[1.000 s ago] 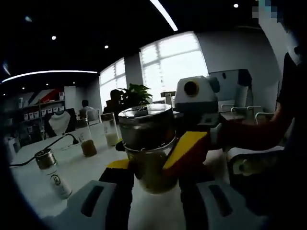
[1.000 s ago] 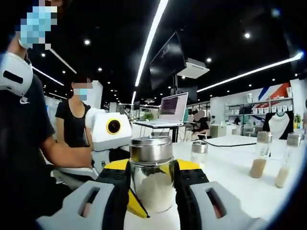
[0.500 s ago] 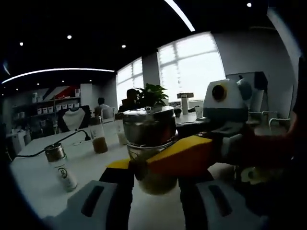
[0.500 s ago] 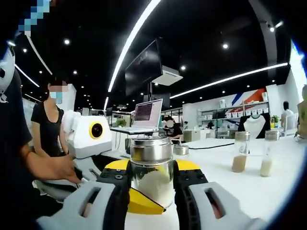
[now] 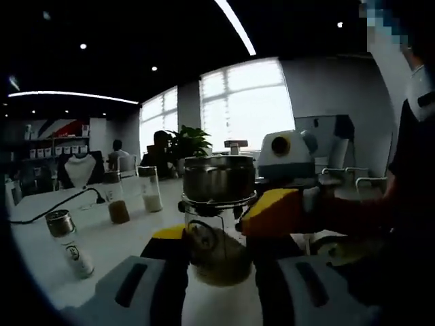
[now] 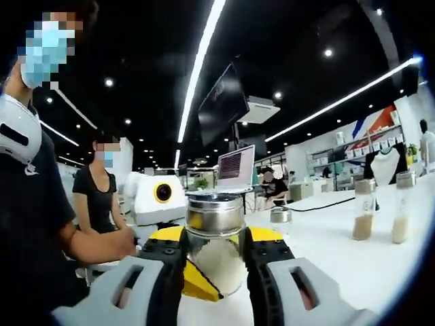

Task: Rotate the seasoning bottle until the label or dispensing opening points toward the visible target arrow and the bottle remains upright within the marked orientation range

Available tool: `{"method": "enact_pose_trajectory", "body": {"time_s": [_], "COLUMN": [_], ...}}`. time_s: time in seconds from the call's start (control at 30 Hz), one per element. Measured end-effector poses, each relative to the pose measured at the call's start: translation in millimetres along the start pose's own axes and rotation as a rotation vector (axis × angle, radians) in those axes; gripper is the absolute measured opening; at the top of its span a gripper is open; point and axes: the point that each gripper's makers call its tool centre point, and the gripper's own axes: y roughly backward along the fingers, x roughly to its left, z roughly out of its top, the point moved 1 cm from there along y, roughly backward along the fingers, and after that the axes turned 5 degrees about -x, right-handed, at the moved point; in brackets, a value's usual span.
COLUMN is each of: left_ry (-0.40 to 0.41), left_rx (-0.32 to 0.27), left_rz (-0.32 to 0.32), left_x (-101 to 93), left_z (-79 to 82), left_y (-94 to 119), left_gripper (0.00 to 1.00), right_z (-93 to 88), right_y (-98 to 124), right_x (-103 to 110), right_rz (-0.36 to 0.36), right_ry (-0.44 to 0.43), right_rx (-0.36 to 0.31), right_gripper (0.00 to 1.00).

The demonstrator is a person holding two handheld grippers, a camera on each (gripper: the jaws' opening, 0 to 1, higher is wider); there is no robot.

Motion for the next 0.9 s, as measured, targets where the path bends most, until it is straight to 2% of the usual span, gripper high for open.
{"method": "enact_pose_trajectory", "body": {"time_s": [0.07,0.13,0.2,0.27,0.33,0.4,0.43,0.5,0.57,0.67,0.73,0.77,0.83,0.9], "left_ry": [-0.052,-0.063,-0.124,-0.185,-0.179,-0.134,-0.123,-0.071,-0.004,0.021,0.005,0.022,0.054,0.054], "left_rx": [0.032,0.029,0.034,0.067,0.057,0.015,0.003,0.009,-0.037,-0.080,-0.123,-0.135,-0.145,-0.135], "left_rz": [0.109,0.193,0.212,0.229,0.220,0.175,0.128,0.047,-0.044,-0.154,-0.239,-0.260,-0.298,-0.302], "left_x": [11.9,15.5,14.0,15.7,15.3,13.2,11.8,6.5,2.7,-3.3,-8.3,-9.5,-12.3,-13.8], "left_z": [-3.5,-2.2,-0.4,-2.9,-2.5,1.6,1.5,-1.0,3.8,7.7,9.1,10.0,11.7,10.8], "left_y": [0,1,3,4,4,6,7,10,14,18,21,22,24,22], "left_gripper": [0.38,0.38,0.38,0.38,0.38,0.38,0.38,0.38,0.37,0.36,0.36,0.36,0.36,0.36], "right_z": [-2.5,-3.5,-1.5,-4.6,-3.6,-1.6,-1.2,-4.1,-1.6,0.9,1.2,1.2,2.9,2.8], "right_y": [-2,-5,-8,-10,-12,-12,-11,-9,-9,-7,-5,-3,-1,1], "right_x": [-8,-8,-5,-5,-3,-3,-3,-3,1,7,8,10,12,15], "right_rz": [-0.068,-0.119,-0.154,-0.200,-0.216,-0.208,-0.176,-0.143,-0.075,0.010,0.040,0.062,0.085,0.103], "right_ry": [-0.026,-0.074,-0.044,0.021,0.023,0.032,-0.005,-0.042,-0.004,0.009,-0.034,-0.072,-0.073,-0.072], "right_rx": [0.013,0.012,-0.002,0.037,0.034,0.028,0.036,0.068,0.080,0.093,0.096,0.099,0.079,0.072], "right_gripper": [0.31,0.31,0.32,0.32,0.32,0.32,0.32,0.31,0.31,0.31,0.31,0.31,0.31,0.31]}}
